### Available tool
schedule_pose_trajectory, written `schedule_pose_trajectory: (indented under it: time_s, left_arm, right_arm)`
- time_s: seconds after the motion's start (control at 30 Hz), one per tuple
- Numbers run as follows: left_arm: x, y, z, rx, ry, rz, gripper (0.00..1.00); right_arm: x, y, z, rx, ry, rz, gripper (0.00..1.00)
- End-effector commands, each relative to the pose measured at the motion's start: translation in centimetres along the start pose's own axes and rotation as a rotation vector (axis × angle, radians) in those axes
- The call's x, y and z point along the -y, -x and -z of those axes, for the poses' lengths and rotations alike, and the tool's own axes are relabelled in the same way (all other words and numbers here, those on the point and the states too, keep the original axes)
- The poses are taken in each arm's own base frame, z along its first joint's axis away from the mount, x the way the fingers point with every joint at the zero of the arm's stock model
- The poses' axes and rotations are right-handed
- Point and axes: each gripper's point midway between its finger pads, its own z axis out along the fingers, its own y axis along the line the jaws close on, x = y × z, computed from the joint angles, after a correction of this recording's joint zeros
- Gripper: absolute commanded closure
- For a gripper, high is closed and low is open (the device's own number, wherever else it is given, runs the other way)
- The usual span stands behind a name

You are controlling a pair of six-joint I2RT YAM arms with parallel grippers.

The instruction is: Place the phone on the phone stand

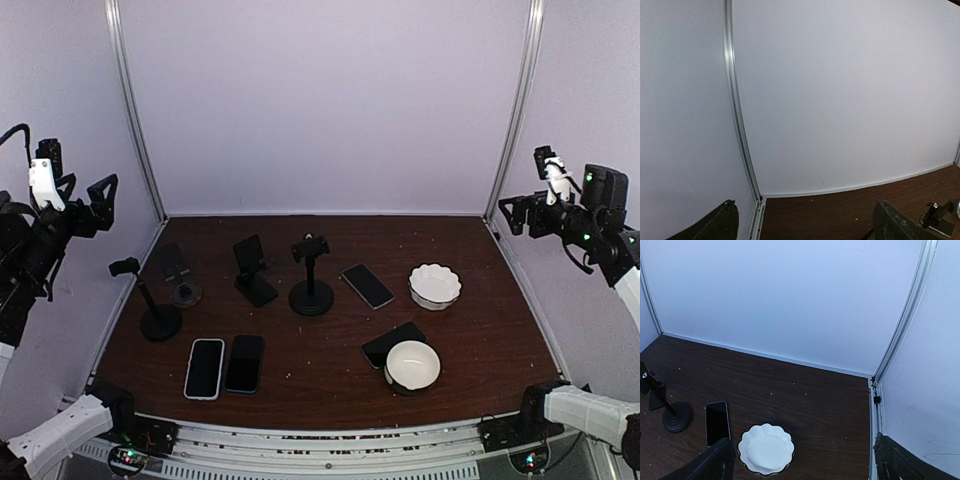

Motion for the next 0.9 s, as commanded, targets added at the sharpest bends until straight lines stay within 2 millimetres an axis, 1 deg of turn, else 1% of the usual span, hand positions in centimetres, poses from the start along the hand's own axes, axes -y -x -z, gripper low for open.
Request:
schedule_pose_trajectory:
  time_s: [0.0,0.03,0.07,0.1,0.17,0.2,0.27,0.3,0.33,0.37,0.47,0.57,0.67,0.77,0.8,0.87]
  left_arm:
    - [4.2,1.2,-0.8,-0.029,-0.243,-0.100,0.02]
    - [5.3,0.4,-1.3,-0.086,-0.307,-0.098,0.02]
    - [6.4,-0.2,-1.7,-0.139,-0.367,-0.083,0.05]
    - [7.4,-1.0,-2.1,-0.199,-0.420,-0.065,0.10]
    - [9.0,-2.9,-2.7,-0.316,-0.480,-0.052,0.18]
    - [9.7,-3.9,-3.0,-0.359,-0.481,-0.067,0.20]
    - [11.1,-4.9,-2.7,-0.384,-0.499,-0.101,0.21]
    - [12.2,-5.7,-2.4,-0.409,-0.533,-0.109,0.21]
    - [13.2,-6.4,-2.1,-0.442,-0.568,-0.113,0.21]
    - [14.7,-7.2,-1.5,-0.479,-0.621,-0.121,0.22]
    - [18.2,-9.9,0.0,-0.587,-0.716,-0.176,0.22]
    - [21.7,-13.1,1.5,-0.680,-0.792,-0.232,0.22]
    - [24.2,-16.3,3.1,-0.755,-0.823,-0.292,0.23]
    - [26.2,-18.4,4.5,-0.791,-0.868,-0.242,0.23]
    - [26.6,-18.7,4.8,-0.789,-0.872,-0.210,0.23]
    - [27.3,-19.4,5.3,-0.786,-0.873,-0.146,0.23]
  right_arm:
    - [-3.6,-1.9,0.8,-0.043,0.196,0.121,0.00]
    - [-5.2,-2.6,1.1,-0.055,0.297,0.157,0.00]
    - [-7.0,-3.2,1.6,-0.061,0.409,0.190,0.00]
    - [-8.3,-3.6,1.8,-0.066,0.486,0.203,0.00]
    - [-10.5,-4.5,1.3,-0.099,0.572,0.220,0.03]
    - [-11.7,-5.1,1.0,-0.126,0.599,0.260,0.04]
    - [-14.1,-6.7,0.6,-0.178,0.644,0.368,0.07]
    - [-15.9,-7.6,0.9,-0.191,0.695,0.439,0.08]
    - [-17.1,-8.3,1.1,-0.207,0.729,0.491,0.09]
    - [-18.2,-9.1,1.3,-0.220,0.762,0.545,0.10]
    - [-21.0,-11.5,1.5,-0.274,0.837,0.703,0.12]
    - [-23.5,-13.7,1.6,-0.317,0.887,0.819,0.13]
    - [-25.8,-15.4,0.9,-0.352,0.894,0.878,0.14]
    - [-27.9,-16.5,-0.3,-0.400,0.902,0.890,0.17]
    - [-28.5,-16.2,-0.8,-0.407,0.899,0.881,0.18]
    - [-29.3,-16.0,-2.1,-0.444,0.876,0.844,0.22]
